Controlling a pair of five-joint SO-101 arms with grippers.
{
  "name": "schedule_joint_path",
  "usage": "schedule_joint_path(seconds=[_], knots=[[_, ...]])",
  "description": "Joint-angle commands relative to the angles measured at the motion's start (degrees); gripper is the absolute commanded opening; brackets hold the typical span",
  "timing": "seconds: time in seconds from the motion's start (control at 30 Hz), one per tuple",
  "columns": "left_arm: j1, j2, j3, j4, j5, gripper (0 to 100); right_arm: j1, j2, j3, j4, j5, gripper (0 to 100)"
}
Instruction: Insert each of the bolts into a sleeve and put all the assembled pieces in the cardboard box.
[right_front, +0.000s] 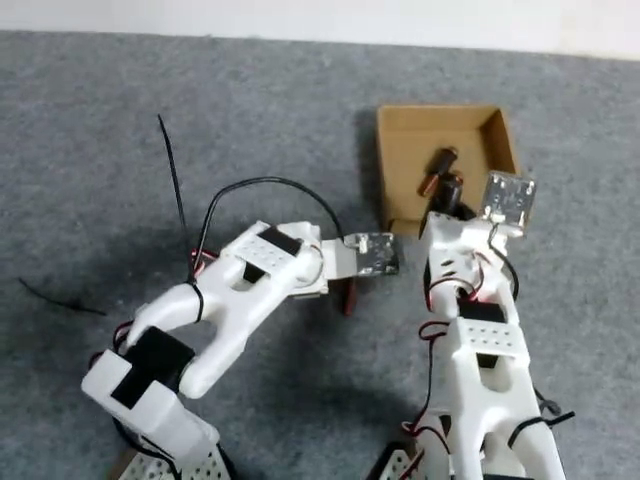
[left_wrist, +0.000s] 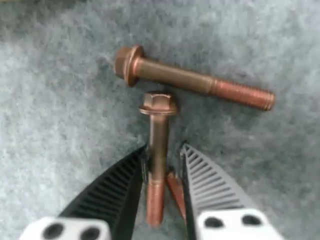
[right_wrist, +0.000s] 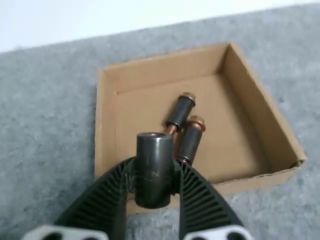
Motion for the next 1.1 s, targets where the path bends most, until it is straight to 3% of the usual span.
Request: schedule_joint_path(seconds=[0.0,0.27,0.37,0.67,0.83,1.07], knots=[[-3.91,1.01,-2.59,-0.88,-0.53,11,0.57,-1.10,-2.07,-0.75,-0.53,0.5],[-3.91,0.92,-2.59,-0.88,-0.44,9,0.40,-0.75,-2.07,-0.75,-0.53,0.5],[-3.65,0.92,-2.59,-0.88,-0.44,0,0.40,-0.66,-2.15,-0.75,-0.44,0.5],[-3.82,0.04,-2.51,-0.88,-0.09,1,0.40,-0.66,-2.15,-0.75,-0.26,0.5],[-4.62,-7.78,-0.48,-0.88,9.67,1,0.40,-0.75,-2.15,-0.75,-0.18,0.5],[-5.05,-21.85,10.59,-7.74,14.68,1,0.31,-0.75,-2.15,-0.75,-0.18,0.5]])
